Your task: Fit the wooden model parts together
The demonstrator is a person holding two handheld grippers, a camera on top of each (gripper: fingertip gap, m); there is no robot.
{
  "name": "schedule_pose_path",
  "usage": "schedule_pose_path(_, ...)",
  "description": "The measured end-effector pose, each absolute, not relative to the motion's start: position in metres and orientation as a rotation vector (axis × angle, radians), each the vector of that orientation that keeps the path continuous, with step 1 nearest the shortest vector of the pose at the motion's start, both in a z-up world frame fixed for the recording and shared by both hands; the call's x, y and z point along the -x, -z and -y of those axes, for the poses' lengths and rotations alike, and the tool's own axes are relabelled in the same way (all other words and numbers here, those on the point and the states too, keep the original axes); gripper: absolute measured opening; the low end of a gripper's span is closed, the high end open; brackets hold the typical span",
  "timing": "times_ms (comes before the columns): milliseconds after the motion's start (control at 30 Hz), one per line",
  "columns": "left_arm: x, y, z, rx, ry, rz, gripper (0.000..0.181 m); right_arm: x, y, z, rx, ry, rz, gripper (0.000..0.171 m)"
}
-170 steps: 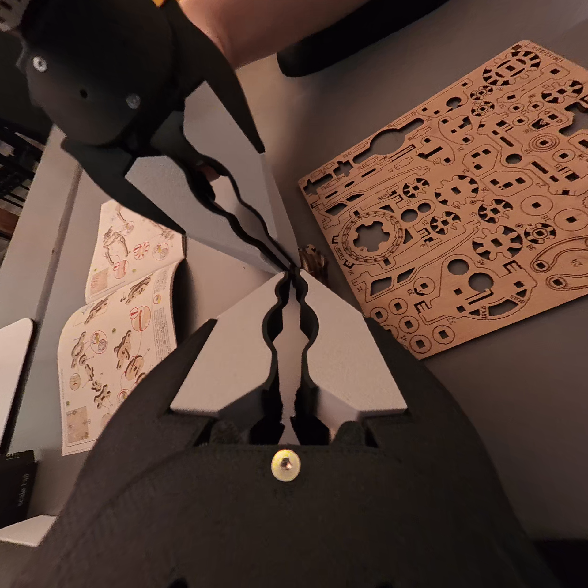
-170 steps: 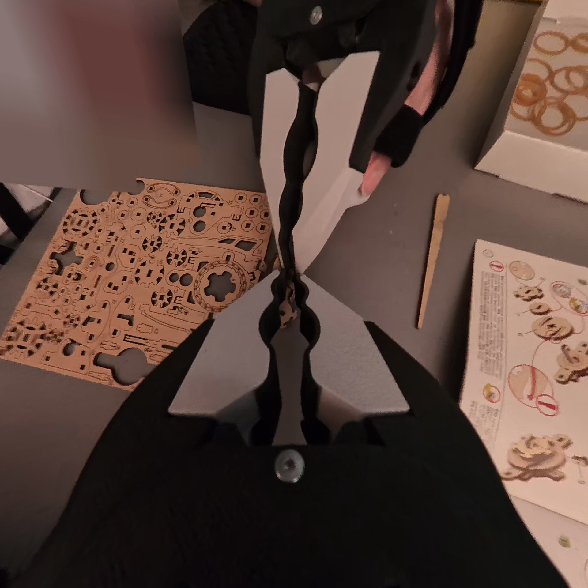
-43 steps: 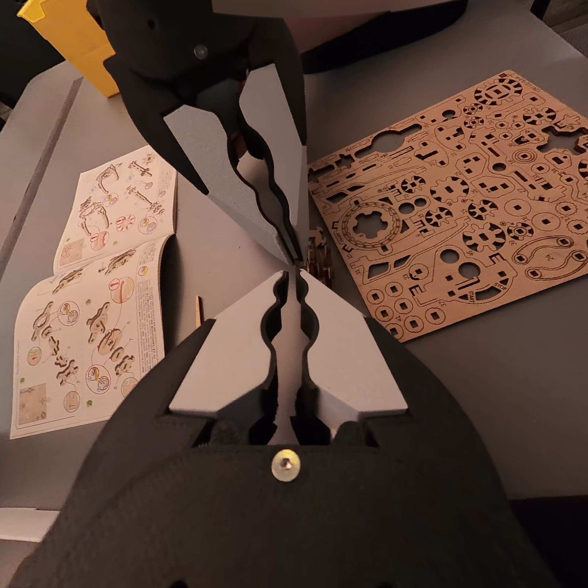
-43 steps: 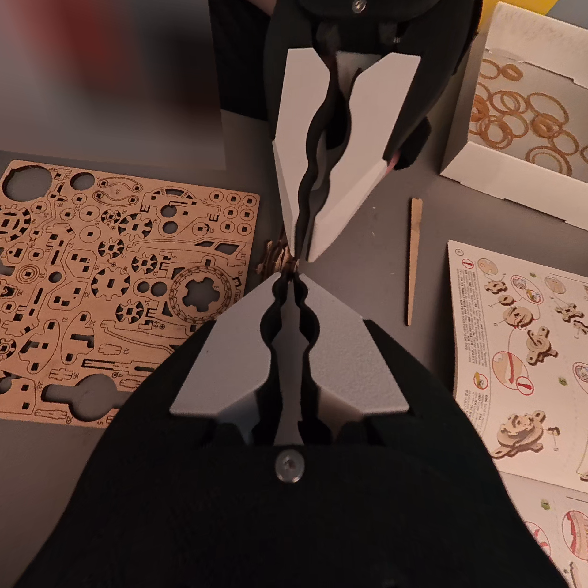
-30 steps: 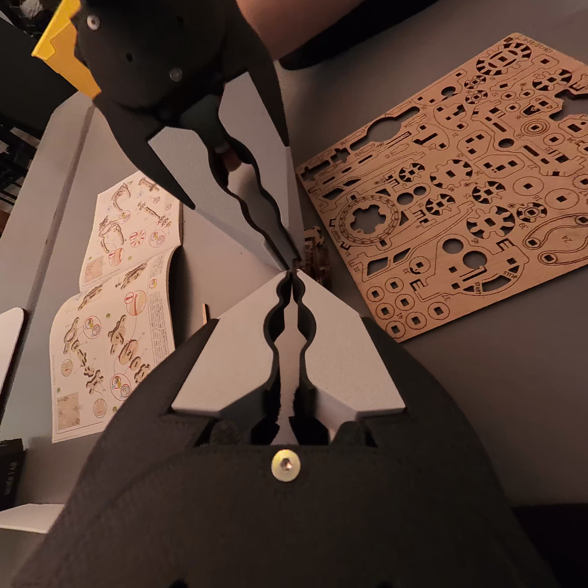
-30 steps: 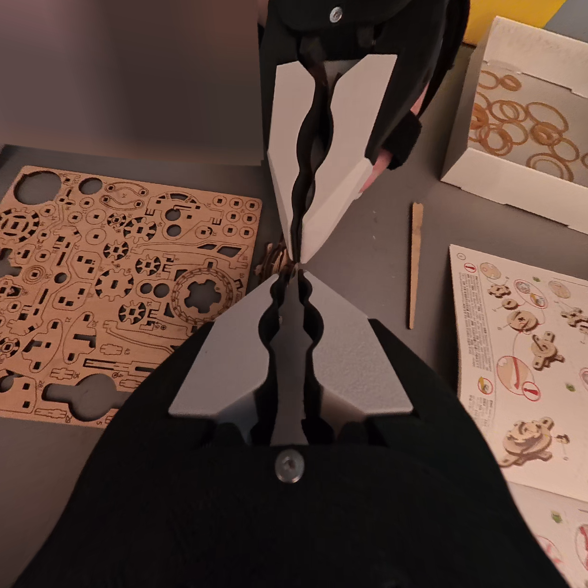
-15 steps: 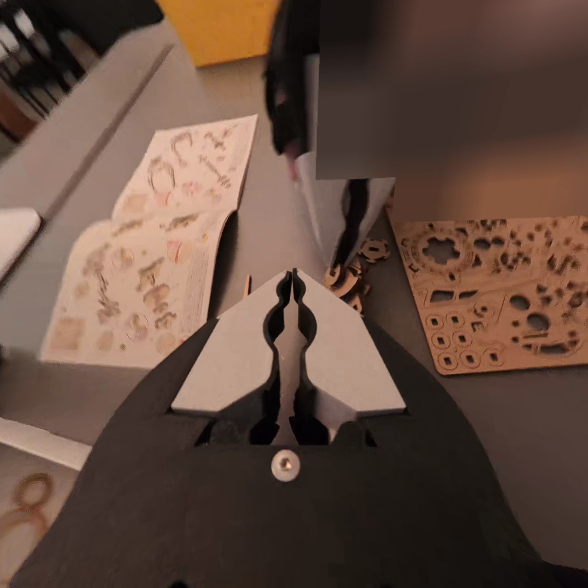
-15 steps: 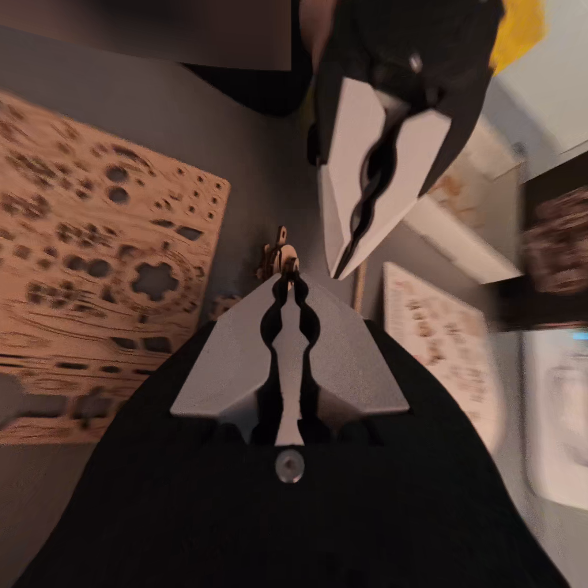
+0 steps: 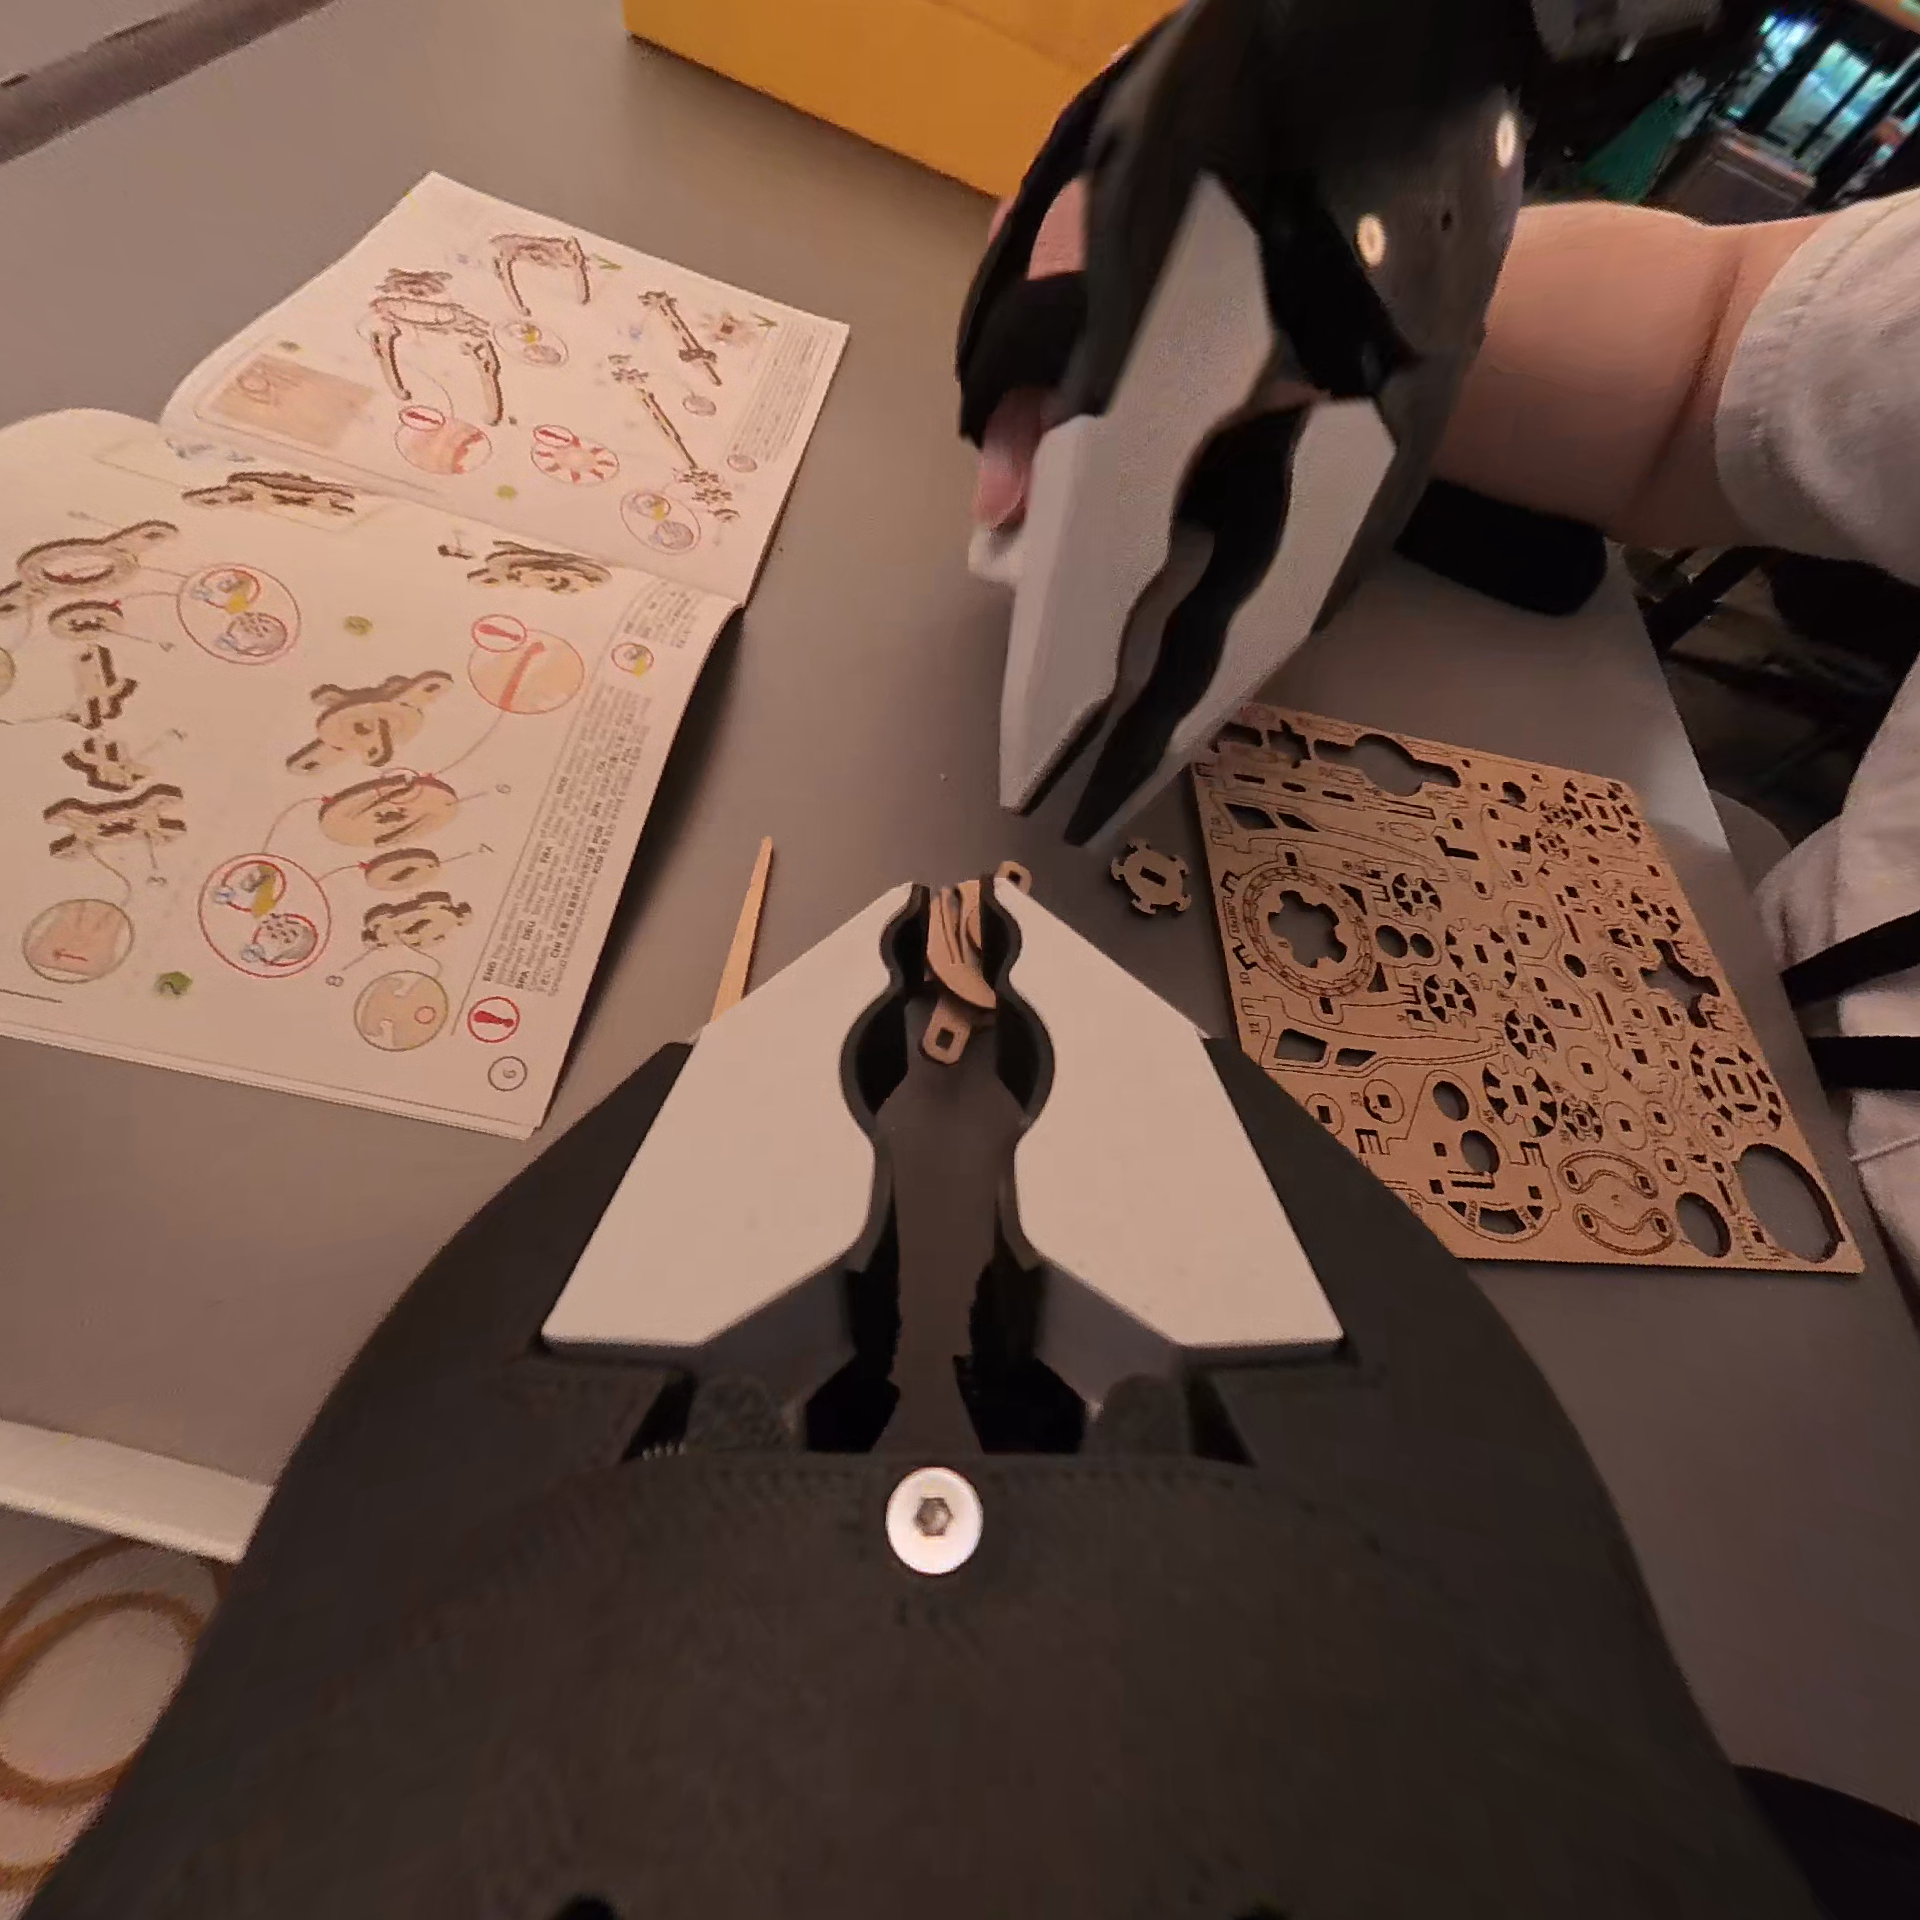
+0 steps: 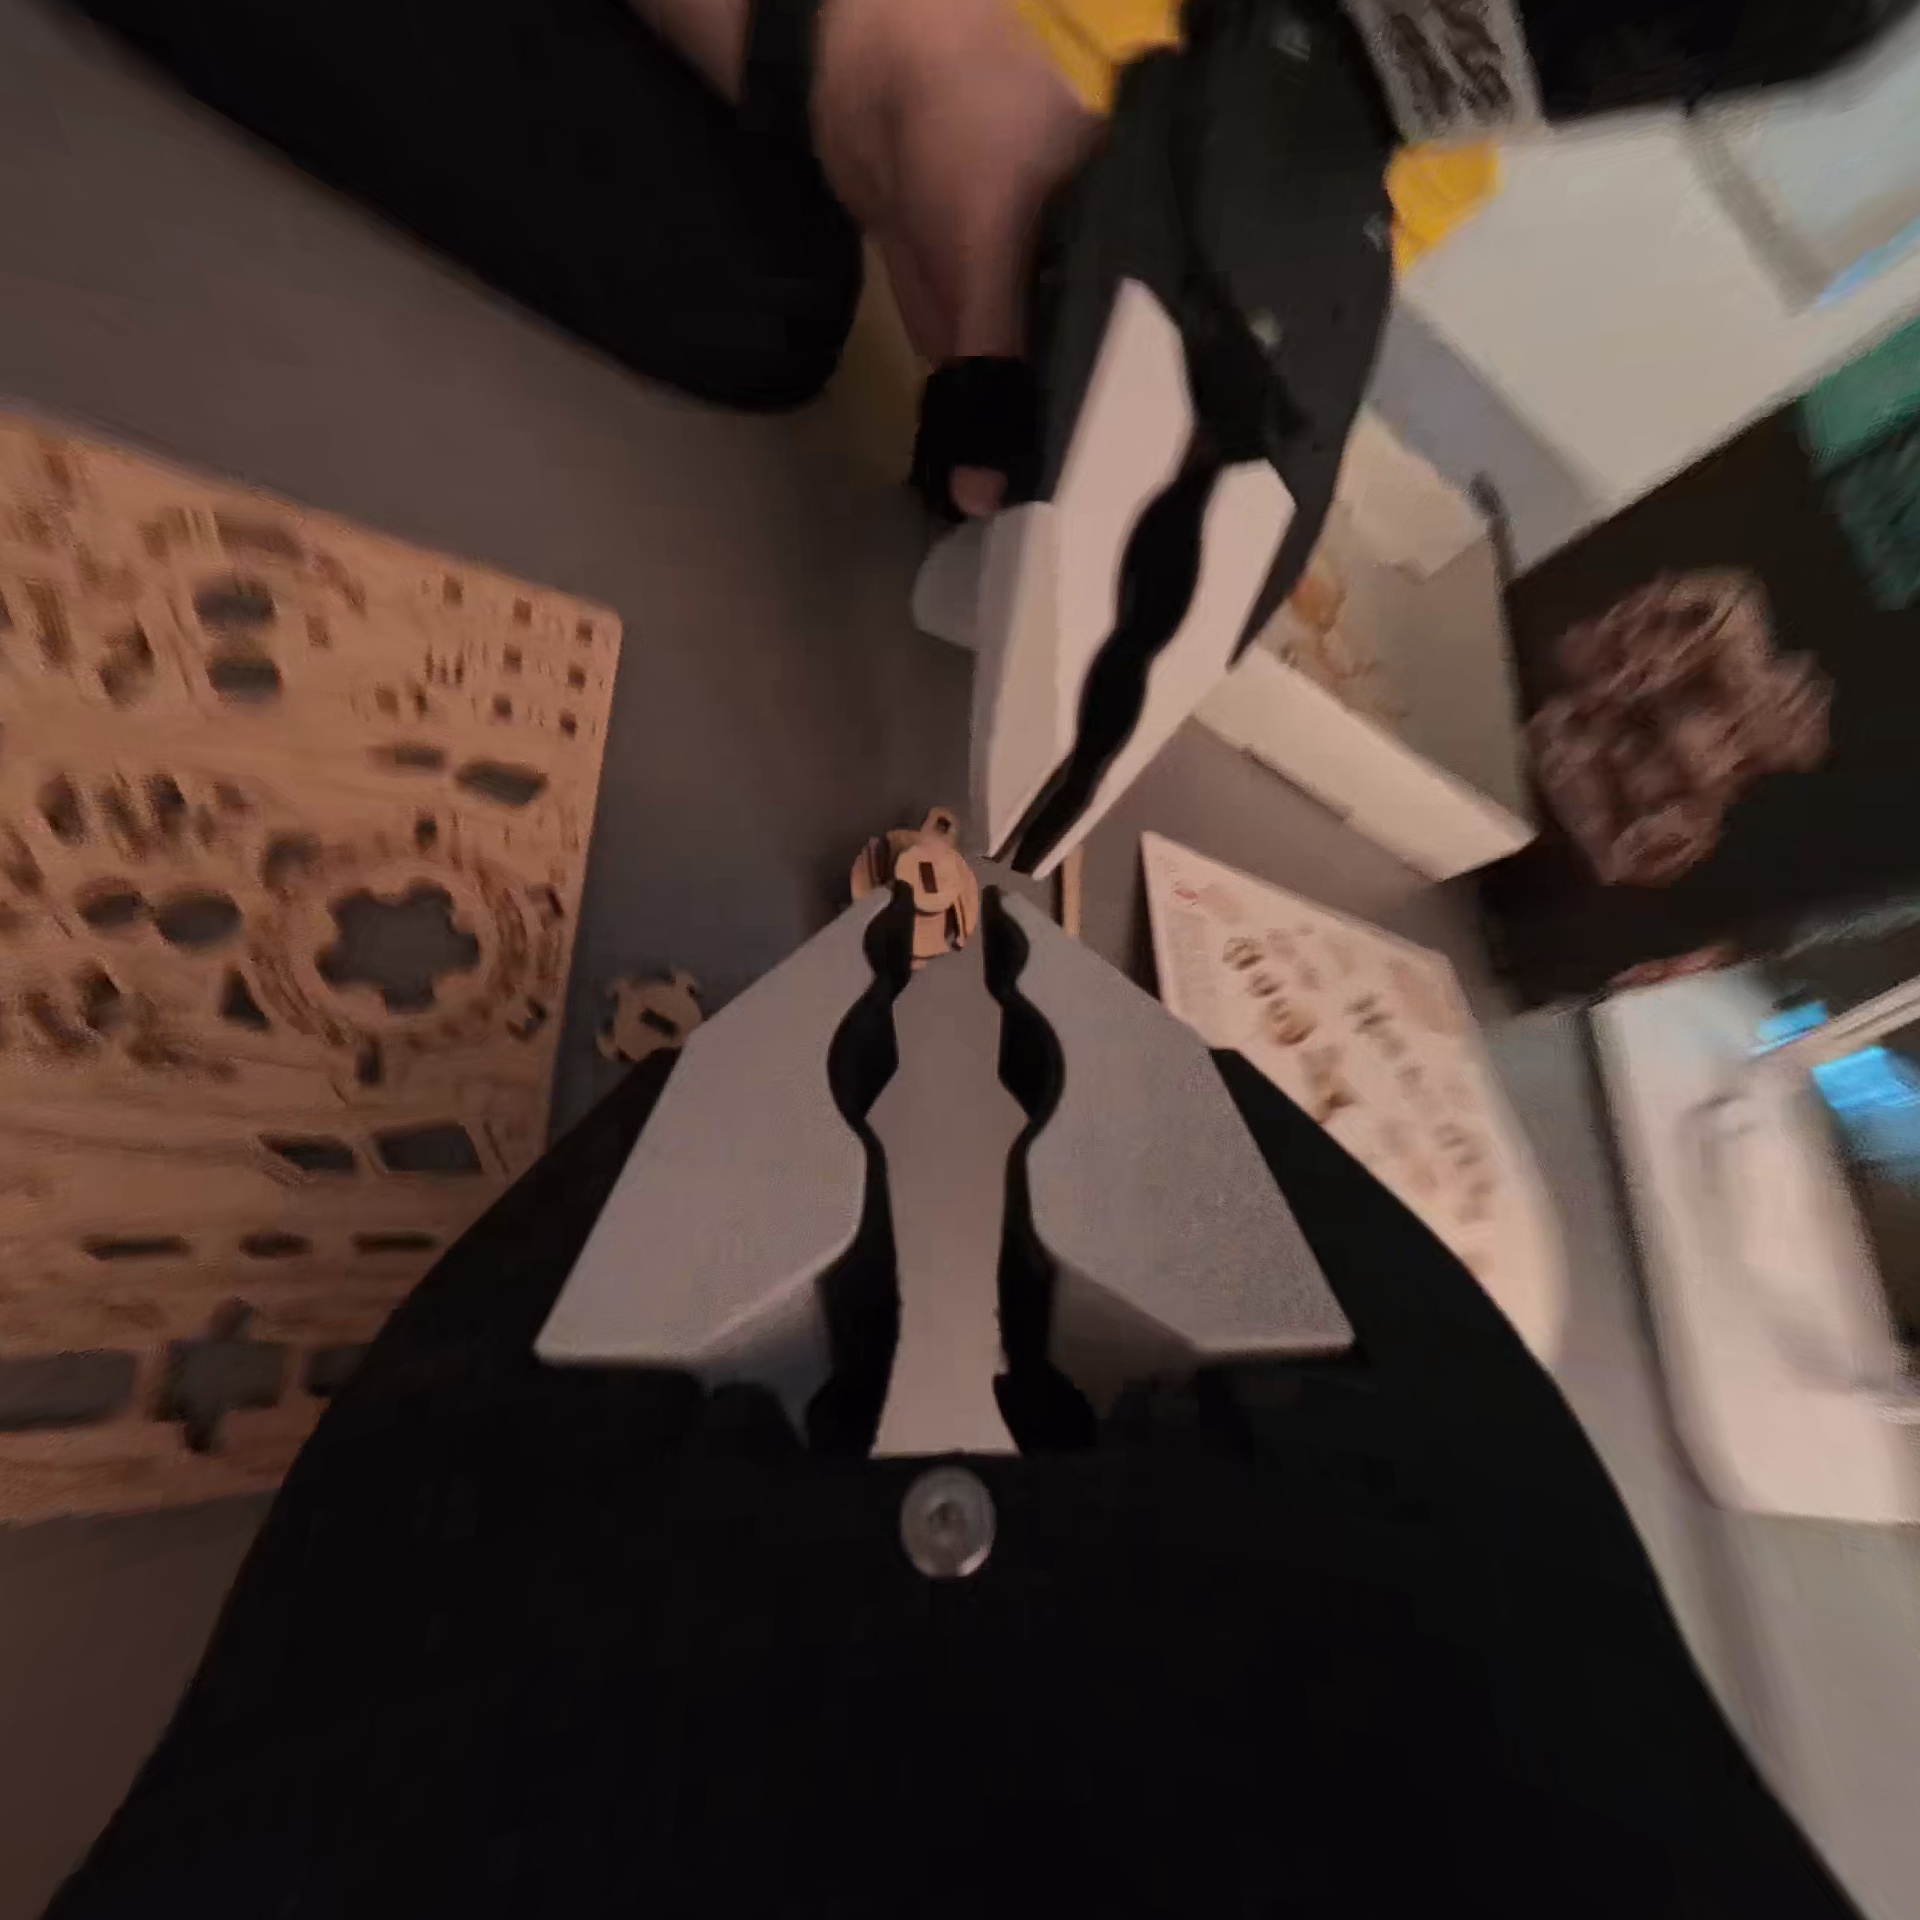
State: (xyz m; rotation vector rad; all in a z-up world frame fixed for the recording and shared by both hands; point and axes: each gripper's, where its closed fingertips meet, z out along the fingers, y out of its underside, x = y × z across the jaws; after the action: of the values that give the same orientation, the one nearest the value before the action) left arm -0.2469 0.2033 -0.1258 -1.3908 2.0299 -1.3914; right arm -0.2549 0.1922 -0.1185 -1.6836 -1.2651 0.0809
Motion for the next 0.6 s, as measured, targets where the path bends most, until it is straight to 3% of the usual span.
schedule_pose_path(67, 0.247, 0.125, -0.206, 1.416, 1.384, -2.027, 0.005, 0.254, 0.116, -0.197, 1.887, -0.412, 1.024, 0.006)
schedule_pose_path(233, 0.257, 0.131, -0.205, 1.578, 1.378, -2.109, 0.006, 0.254, 0.115, -0.205, 2.144, -1.099, 0.493, 0.008)
schedule_pose_path(600, 0.269, 0.145, -0.189, 1.840, 1.343, -2.200, 0.011, 0.254, 0.140, -0.207, 2.427, -1.096, 0.587, 0.014)
